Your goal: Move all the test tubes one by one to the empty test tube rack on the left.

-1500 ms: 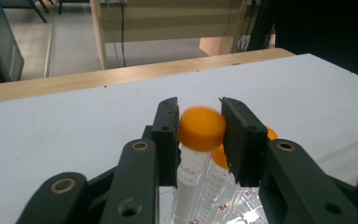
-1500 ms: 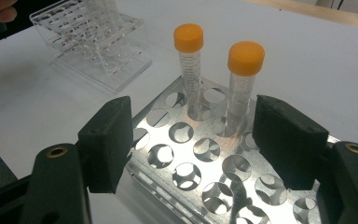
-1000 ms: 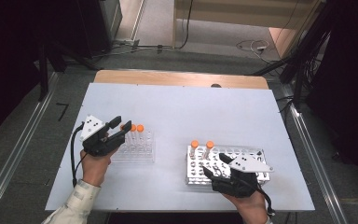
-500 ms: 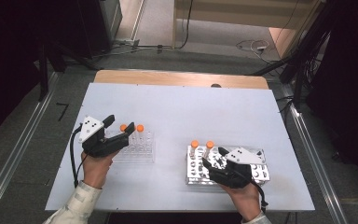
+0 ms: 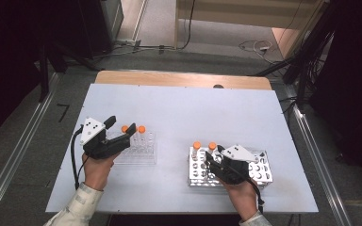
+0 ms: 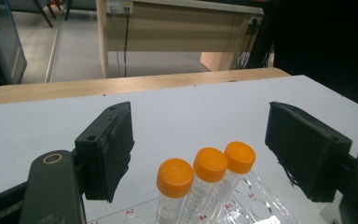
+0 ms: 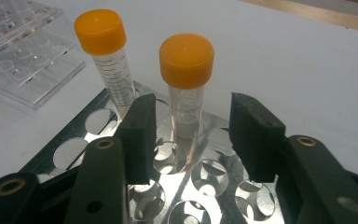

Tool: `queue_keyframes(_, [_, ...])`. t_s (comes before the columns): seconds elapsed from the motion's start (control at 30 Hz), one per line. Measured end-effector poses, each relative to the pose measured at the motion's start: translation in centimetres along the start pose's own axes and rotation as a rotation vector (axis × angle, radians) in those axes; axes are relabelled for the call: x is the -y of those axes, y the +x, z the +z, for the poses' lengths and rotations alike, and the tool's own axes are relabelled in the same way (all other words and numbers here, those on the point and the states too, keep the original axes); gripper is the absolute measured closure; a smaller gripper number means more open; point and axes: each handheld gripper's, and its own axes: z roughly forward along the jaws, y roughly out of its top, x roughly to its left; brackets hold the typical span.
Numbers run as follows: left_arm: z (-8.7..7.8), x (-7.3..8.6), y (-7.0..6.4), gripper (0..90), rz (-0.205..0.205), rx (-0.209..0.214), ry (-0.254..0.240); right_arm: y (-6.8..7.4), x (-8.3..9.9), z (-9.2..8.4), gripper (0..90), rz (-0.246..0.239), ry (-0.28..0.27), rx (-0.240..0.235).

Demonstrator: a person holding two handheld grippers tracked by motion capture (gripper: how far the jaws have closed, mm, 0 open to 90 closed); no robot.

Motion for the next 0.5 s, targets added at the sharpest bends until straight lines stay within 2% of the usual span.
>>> queue_keyframes(0.23, [-0.02,0.0,-0.01,23.4,0.001,0.0,0.0,0.27,-0.11,0.23,62.1,-0.011,0.009,0.009])
queue_keyframes(0.5, [-0.09,-0.03,0.01,24.0,0.0,-0.001,-0.001,0.39,-0.25,0.51,67.0,-0.012,0.019,0.012])
